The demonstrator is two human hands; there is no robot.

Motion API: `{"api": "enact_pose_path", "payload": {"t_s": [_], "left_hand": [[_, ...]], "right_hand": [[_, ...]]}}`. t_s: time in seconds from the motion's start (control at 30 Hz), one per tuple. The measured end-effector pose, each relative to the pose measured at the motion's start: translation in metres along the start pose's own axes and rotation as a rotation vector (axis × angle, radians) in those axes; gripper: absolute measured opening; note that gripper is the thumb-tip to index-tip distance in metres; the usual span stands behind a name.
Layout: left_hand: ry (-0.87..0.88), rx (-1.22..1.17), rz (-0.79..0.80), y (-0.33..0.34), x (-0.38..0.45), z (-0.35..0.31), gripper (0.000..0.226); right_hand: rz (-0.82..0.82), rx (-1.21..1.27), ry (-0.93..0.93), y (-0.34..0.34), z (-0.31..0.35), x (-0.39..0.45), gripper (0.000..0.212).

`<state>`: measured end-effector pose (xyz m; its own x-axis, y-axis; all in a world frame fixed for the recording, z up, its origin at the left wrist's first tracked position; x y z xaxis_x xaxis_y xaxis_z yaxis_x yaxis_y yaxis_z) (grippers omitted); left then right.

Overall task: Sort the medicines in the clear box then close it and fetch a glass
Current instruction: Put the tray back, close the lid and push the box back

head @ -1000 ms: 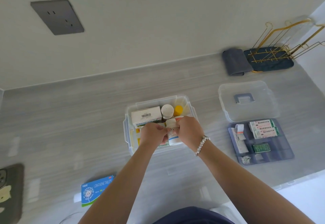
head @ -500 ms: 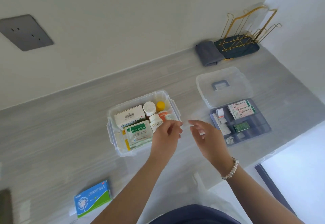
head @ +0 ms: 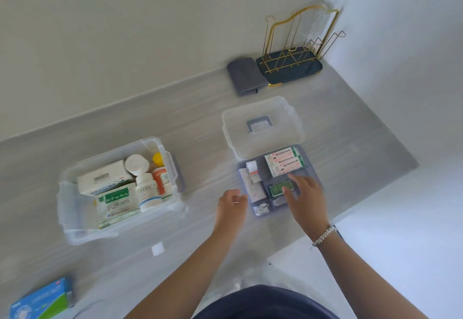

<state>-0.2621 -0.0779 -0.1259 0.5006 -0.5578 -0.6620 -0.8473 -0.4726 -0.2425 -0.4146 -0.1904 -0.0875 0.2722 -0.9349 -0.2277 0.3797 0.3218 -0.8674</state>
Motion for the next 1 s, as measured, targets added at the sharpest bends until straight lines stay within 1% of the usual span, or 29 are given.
{"api": "enact_pose_path", "payload": {"t_s": [0.1, 0.2, 0.23, 0.3, 0.37, 0.4, 0.47, 0.6, 0.7, 0.83, 1.0], "left_hand": [[-0.040, 0.017, -0.069, 0.020, 0.009, 0.000, 0.038], [-0.059, 0.043, -0.115, 0.032, 0.015, 0.002, 0.040], [-0.067, 0.052, -0.130, 0.034, 0.016, 0.003, 0.039], [-0.076, 0.041, -0.156, 0.037, 0.017, 0.002, 0.029], [-0.076, 0.005, -0.180, 0.037, 0.018, 0.002, 0.023], [-0.071, -0.014, -0.185, 0.036, 0.018, 0.001, 0.018], [-0.059, -0.042, -0.200, 0.034, 0.019, -0.001, 0.014], [-0.037, -0.071, -0.257, 0.023, 0.013, -0.006, 0.025], [0.005, -0.120, -0.273, 0.010, 0.002, -0.013, 0.028], [0.102, -0.177, -0.350, -0.024, -0.020, -0.027, 0.029], [0.155, -0.293, -0.470, -0.079, -0.048, -0.034, 0.033]], "right_hand": [[0.035, -0.100, 0.033, -0.006, -0.029, 0.031, 0.049], [0.133, -0.150, 0.031, -0.008, -0.050, 0.055, 0.055], [0.171, -0.150, 0.024, -0.008, -0.055, 0.060, 0.056], [0.232, -0.104, -0.004, -0.007, -0.058, 0.067, 0.053], [0.259, -0.028, -0.018, -0.007, -0.059, 0.070, 0.049], [0.260, -0.001, -0.020, -0.008, -0.059, 0.071, 0.048], [0.255, 0.025, -0.018, -0.009, -0.060, 0.073, 0.044], [0.219, 0.111, 0.001, -0.014, -0.063, 0.073, 0.035], [0.131, 0.208, 0.006, -0.026, -0.057, 0.071, 0.034], [0.054, 0.315, -0.045, -0.040, -0.029, 0.063, 0.029], [0.088, 0.525, -0.131, -0.049, 0.025, 0.048, 0.023]]}}
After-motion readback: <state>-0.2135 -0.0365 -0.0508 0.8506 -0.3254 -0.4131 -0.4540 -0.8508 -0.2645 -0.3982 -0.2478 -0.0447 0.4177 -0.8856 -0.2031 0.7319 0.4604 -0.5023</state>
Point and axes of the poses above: each hand's wrist, its own x-axis towards the middle knuckle, its own y-axis out of the palm, z = x × y, the point moved 5 cm from there along x, towards the middle knuckle, and after that the axes turned 1 degree about -x, right-handed, at the moved point
